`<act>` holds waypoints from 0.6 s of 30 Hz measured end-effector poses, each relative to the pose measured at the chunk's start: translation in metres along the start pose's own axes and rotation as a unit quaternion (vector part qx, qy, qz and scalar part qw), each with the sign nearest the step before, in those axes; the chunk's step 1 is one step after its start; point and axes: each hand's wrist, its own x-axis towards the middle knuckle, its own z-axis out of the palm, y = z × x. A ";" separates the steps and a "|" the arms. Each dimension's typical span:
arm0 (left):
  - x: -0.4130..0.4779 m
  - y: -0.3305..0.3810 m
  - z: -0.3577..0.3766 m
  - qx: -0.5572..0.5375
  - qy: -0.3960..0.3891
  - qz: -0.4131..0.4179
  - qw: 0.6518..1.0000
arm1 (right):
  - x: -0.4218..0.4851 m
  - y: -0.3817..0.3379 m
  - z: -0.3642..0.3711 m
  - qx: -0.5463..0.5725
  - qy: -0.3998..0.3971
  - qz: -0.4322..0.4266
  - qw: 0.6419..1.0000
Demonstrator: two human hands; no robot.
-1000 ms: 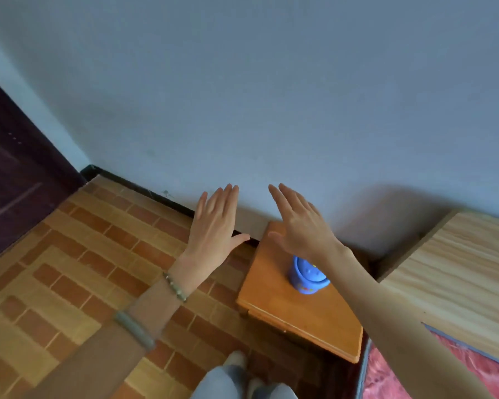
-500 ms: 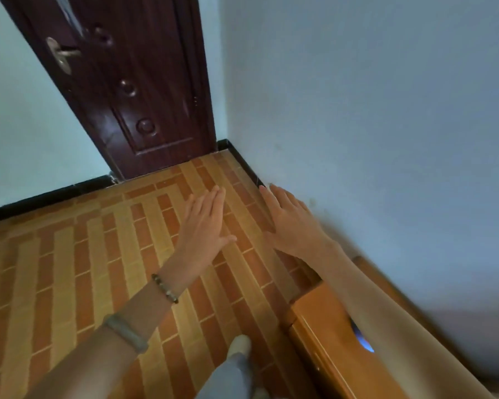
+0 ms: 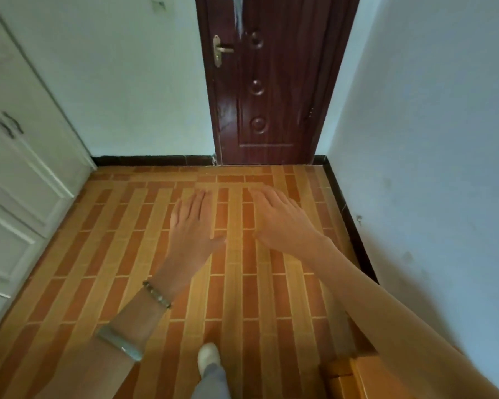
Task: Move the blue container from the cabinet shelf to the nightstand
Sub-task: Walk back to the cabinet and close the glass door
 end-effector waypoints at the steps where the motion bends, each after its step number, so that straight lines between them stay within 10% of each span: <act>1: 0.005 -0.013 -0.001 0.011 0.000 -0.014 1.000 | 0.014 -0.008 0.001 0.001 -0.008 -0.010 1.000; 18: 0.068 -0.257 -0.032 0.079 0.042 -0.154 0.984 | 0.254 -0.189 0.038 0.035 -0.022 -0.212 0.976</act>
